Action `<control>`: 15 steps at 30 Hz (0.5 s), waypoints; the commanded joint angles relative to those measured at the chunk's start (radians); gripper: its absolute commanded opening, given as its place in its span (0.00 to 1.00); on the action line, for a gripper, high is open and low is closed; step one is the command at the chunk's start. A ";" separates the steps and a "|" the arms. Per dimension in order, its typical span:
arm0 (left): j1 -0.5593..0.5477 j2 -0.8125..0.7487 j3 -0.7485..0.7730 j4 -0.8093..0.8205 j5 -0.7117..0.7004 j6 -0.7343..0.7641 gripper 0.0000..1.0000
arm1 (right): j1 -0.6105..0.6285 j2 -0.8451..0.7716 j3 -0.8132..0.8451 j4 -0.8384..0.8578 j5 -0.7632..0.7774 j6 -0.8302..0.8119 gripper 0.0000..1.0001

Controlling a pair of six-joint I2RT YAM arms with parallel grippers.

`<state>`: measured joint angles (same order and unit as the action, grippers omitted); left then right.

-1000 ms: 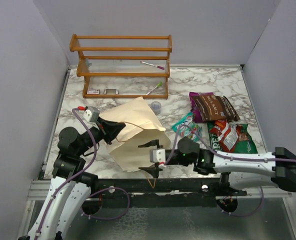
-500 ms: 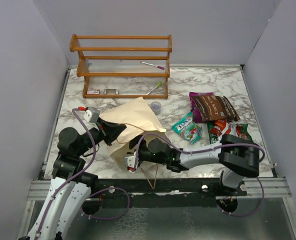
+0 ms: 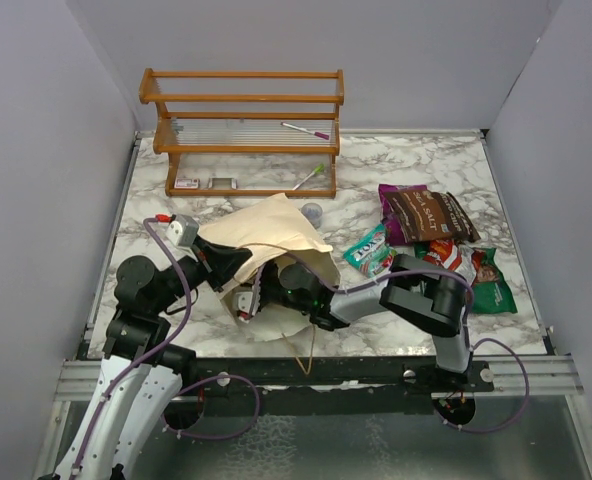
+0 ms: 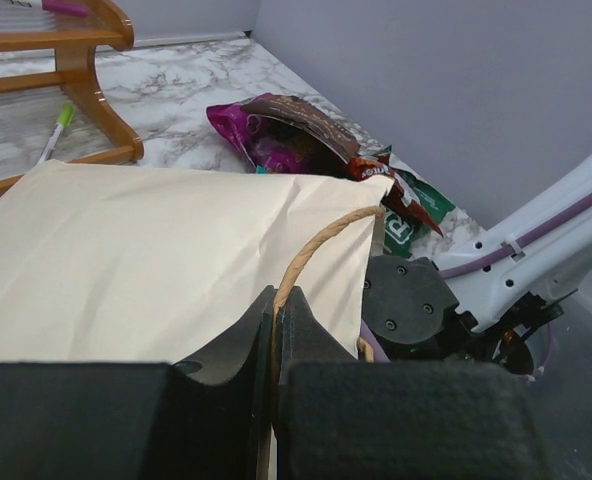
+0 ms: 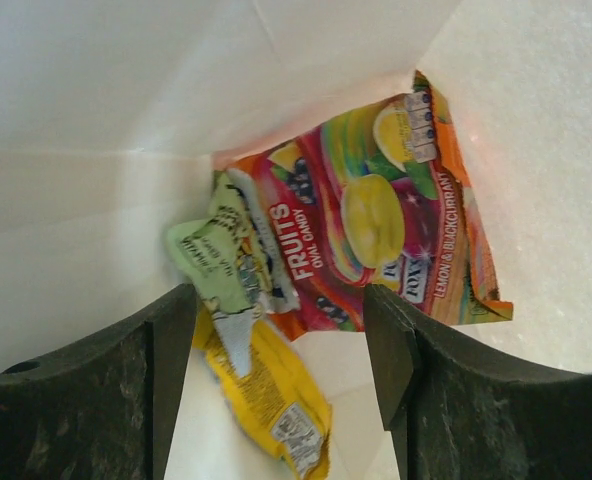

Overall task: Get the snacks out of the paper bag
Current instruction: Take out the snack from the paper bag.

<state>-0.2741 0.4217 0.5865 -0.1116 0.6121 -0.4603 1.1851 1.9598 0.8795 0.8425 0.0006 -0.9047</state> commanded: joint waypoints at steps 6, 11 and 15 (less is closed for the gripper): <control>0.004 -0.022 0.013 -0.002 -0.008 0.005 0.00 | -0.051 0.129 0.127 0.023 -0.090 0.091 0.70; 0.005 -0.029 0.015 -0.007 -0.020 0.009 0.00 | -0.060 0.179 0.175 0.000 -0.111 0.174 0.70; 0.004 -0.032 0.015 -0.007 -0.020 0.009 0.00 | -0.068 0.250 0.251 -0.012 -0.075 0.248 0.64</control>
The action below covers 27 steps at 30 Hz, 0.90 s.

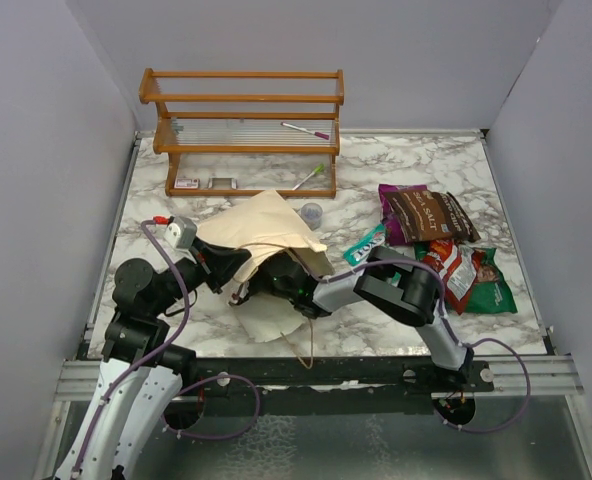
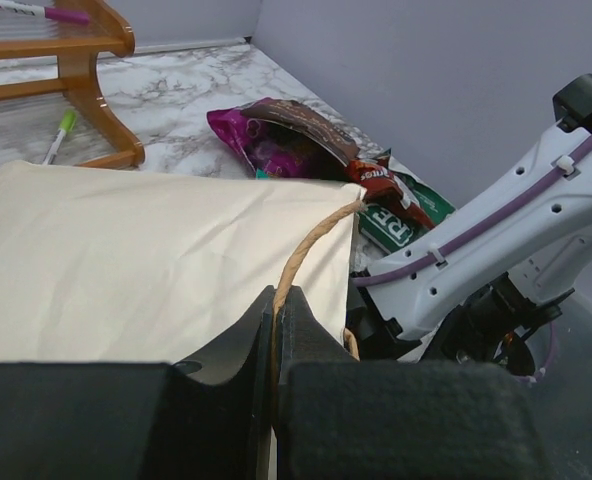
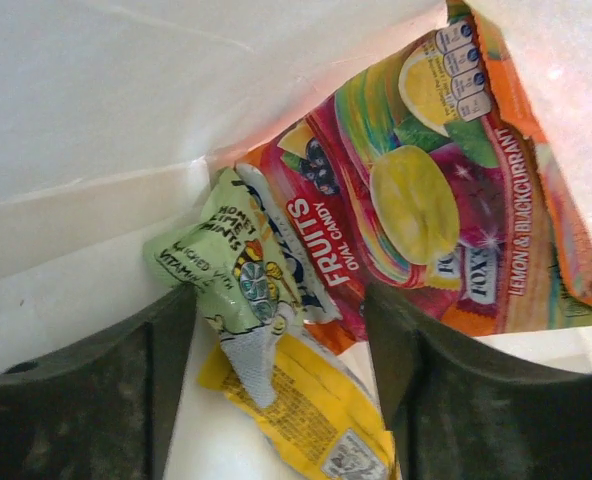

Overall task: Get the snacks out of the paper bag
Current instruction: Take out the snack from the paper bag.

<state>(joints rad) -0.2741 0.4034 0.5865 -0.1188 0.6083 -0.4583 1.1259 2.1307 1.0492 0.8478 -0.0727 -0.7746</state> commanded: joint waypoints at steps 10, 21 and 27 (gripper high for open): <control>0.004 -0.030 0.018 -0.017 -0.063 0.013 0.00 | -0.010 -0.023 0.065 -0.032 0.018 0.223 0.07; 0.006 -0.039 0.029 -0.054 -0.150 0.029 0.00 | -0.009 -0.201 -0.114 -0.053 -0.050 0.322 0.02; 0.006 -0.047 0.030 -0.057 -0.148 0.033 0.00 | -0.009 -0.157 -0.115 -0.013 -0.035 0.322 0.13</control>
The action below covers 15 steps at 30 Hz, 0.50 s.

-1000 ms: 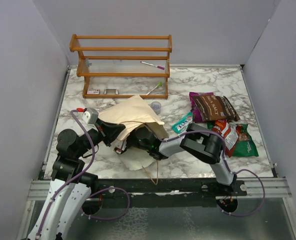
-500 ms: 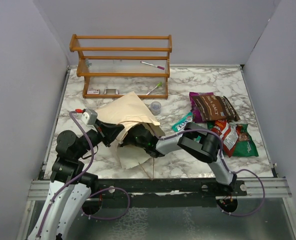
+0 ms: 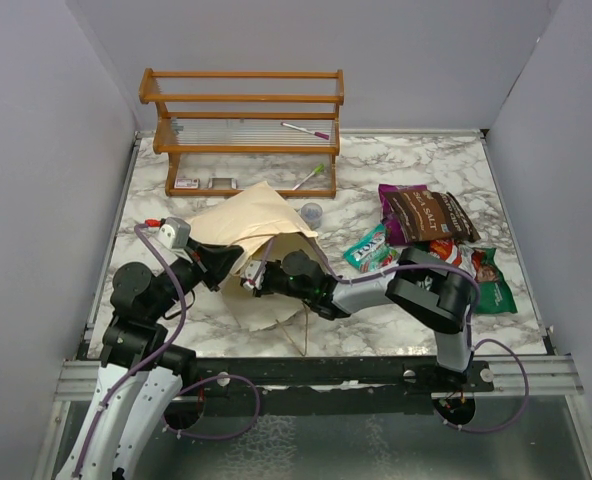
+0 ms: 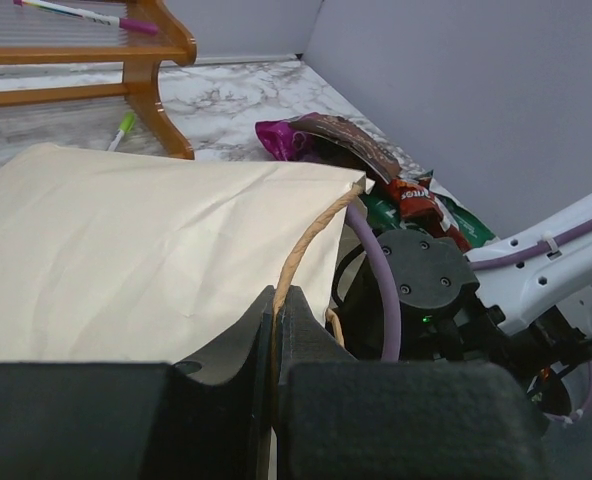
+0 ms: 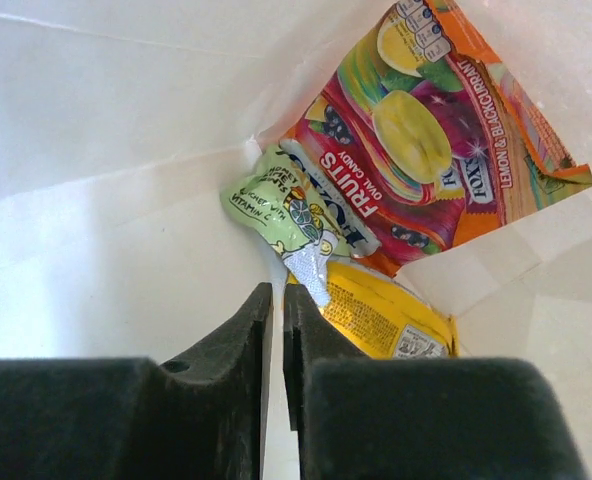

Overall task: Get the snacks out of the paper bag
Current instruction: Take out the snack from the paper bag.

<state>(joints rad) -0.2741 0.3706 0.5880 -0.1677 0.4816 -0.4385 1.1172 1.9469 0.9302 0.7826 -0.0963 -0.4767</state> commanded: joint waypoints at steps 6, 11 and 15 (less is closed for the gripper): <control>0.006 -0.009 0.030 -0.004 -0.004 0.013 0.00 | -0.002 0.134 0.089 0.029 0.018 -0.075 0.42; 0.005 -0.001 0.022 0.014 0.019 0.007 0.00 | -0.008 0.188 0.150 -0.012 -0.040 -0.136 0.50; 0.006 0.023 0.018 0.038 0.077 -0.001 0.00 | -0.012 0.232 0.207 -0.035 -0.053 -0.144 0.58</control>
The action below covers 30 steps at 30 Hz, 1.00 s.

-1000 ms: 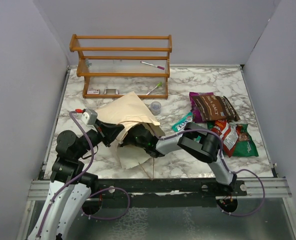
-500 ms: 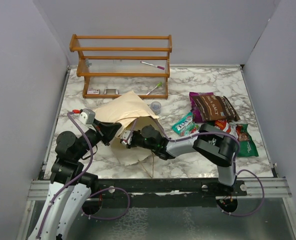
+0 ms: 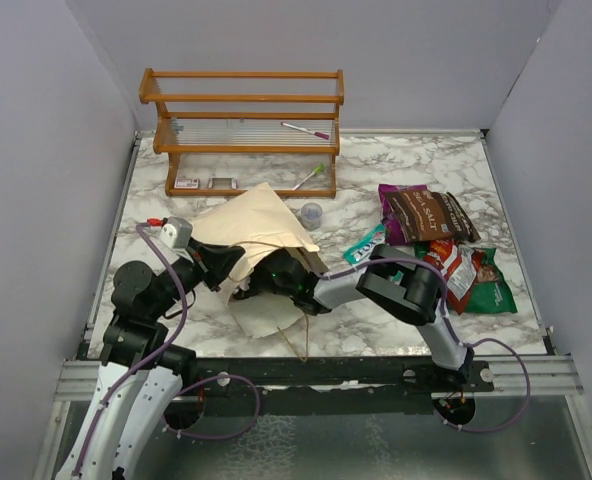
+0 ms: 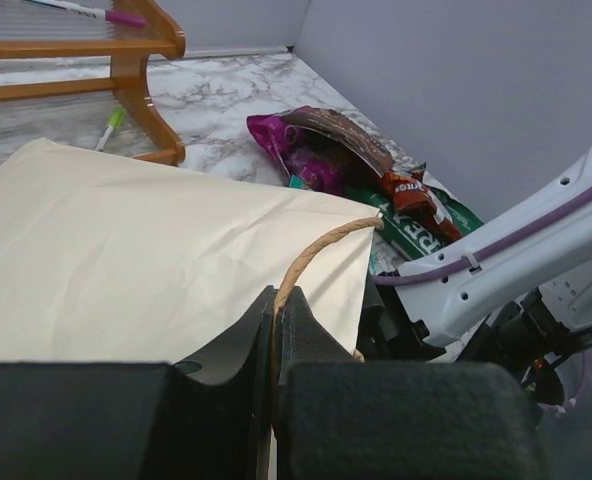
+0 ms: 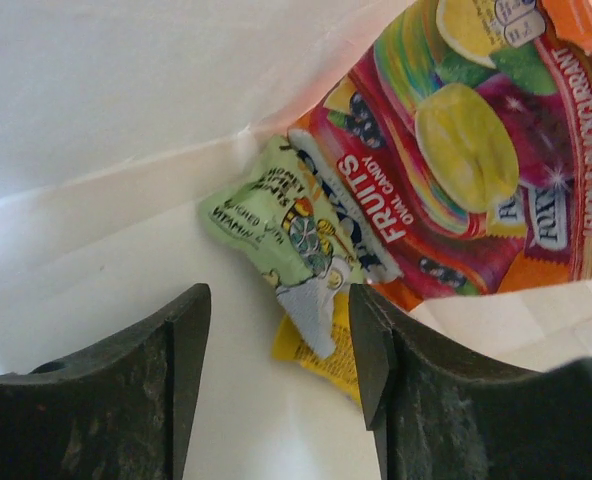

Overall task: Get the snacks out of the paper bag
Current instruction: Take out the snack from the paper bag.

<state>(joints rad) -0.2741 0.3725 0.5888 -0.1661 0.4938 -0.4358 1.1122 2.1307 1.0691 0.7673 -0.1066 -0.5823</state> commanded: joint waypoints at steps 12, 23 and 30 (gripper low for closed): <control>0.005 0.055 -0.008 0.106 0.178 -0.048 0.00 | -0.020 0.201 0.224 0.015 0.060 0.001 0.43; 0.005 0.020 0.015 0.026 0.034 -0.010 0.00 | -0.035 0.064 0.095 0.078 0.155 0.070 0.02; 0.004 0.019 0.031 0.000 0.010 0.014 0.00 | -0.034 -0.038 -0.038 0.109 0.175 0.131 0.02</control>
<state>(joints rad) -0.2741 0.3992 0.5888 -0.1516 0.5423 -0.4461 1.0832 2.1700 1.0920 0.8104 0.0185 -0.5079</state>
